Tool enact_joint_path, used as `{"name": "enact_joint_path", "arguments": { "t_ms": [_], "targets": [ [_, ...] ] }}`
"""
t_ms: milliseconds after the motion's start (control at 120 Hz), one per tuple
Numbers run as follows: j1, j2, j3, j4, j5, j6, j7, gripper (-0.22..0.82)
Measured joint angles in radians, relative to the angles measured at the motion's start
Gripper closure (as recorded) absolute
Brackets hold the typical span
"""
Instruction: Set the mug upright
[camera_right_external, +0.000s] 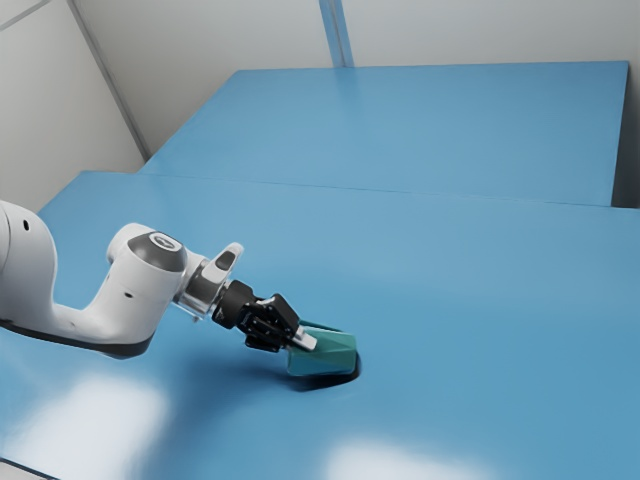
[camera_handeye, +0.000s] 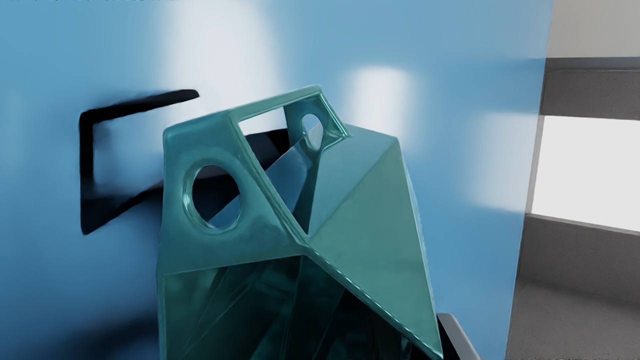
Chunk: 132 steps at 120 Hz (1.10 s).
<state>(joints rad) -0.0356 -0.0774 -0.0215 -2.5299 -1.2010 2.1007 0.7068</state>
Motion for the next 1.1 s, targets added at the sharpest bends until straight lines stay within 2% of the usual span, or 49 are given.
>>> {"name": "enact_joint_path", "arguments": {
  "t_ms": [275,433,850,1100],
  "targets": [
    [-0.001,-0.034,0.0,-0.001,0.005,-0.012,0.027,0.77],
    [-0.002,-0.104,0.002,0.007,0.051,-0.033,0.028,0.78],
    [0.006,-0.116,-0.017,0.247,0.855,-0.034,-0.09,0.79],
    [0.019,-0.082,-0.04,0.306,1.115,0.0,-0.174,0.79]
  ]
}}
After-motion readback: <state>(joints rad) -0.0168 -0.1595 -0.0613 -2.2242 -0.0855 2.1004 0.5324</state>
